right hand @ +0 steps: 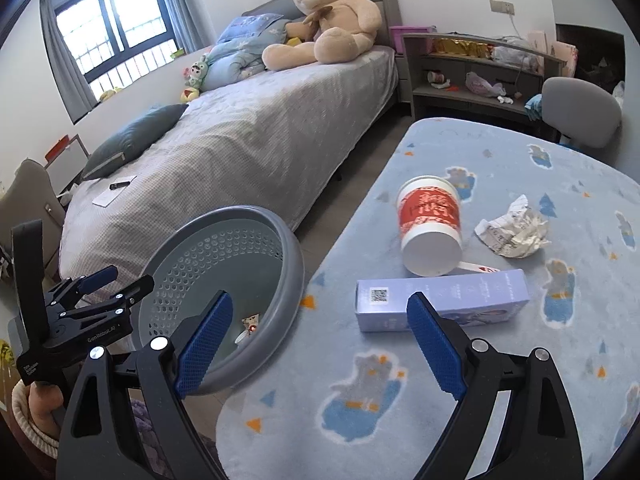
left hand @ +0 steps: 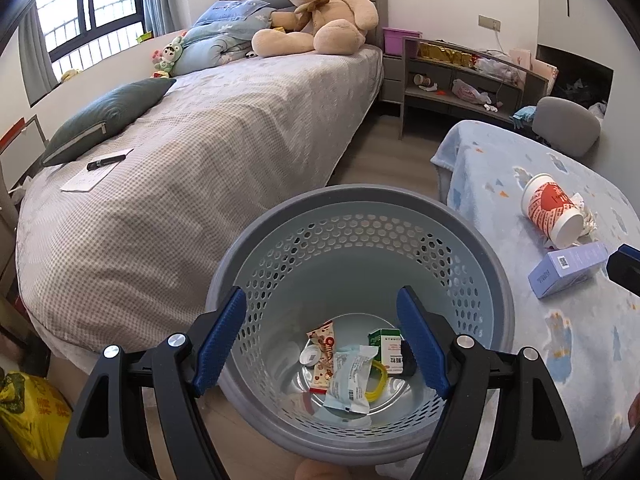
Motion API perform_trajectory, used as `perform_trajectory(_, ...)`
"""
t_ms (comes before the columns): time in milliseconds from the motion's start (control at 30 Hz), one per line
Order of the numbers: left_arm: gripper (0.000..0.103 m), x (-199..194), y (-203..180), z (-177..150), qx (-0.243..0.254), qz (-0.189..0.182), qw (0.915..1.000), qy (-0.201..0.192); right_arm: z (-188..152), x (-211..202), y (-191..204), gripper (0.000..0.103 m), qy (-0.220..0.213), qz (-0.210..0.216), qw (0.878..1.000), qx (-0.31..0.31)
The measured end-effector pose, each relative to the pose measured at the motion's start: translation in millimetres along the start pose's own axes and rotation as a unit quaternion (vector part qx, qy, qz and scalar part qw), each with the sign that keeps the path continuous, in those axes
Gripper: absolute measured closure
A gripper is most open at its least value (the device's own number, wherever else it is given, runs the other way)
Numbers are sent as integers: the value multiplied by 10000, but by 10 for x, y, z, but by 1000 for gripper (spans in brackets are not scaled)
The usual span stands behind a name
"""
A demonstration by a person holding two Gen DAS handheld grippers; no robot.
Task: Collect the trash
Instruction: 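Withdraw both open grippers from the basket back toward the table, then lower the left gripper onto the lavender box and close it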
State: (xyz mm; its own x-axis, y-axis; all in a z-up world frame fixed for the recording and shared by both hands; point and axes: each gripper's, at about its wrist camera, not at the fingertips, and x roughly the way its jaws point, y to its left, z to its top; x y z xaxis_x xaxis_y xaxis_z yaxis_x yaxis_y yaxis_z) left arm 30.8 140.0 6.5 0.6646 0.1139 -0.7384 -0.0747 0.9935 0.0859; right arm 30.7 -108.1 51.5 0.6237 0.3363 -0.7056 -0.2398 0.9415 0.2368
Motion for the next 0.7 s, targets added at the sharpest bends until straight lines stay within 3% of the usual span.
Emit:
perform_trajectory(367,29,-150,-649,-16,606,-594,9963,-106,-299,-461,-688,16,9,-516,9976,458)
perform_trajectory(700,29,-137,-1328,-36,1361,-1268,9825,7,-515,-688,-1215,16,36,-745,9938,820)
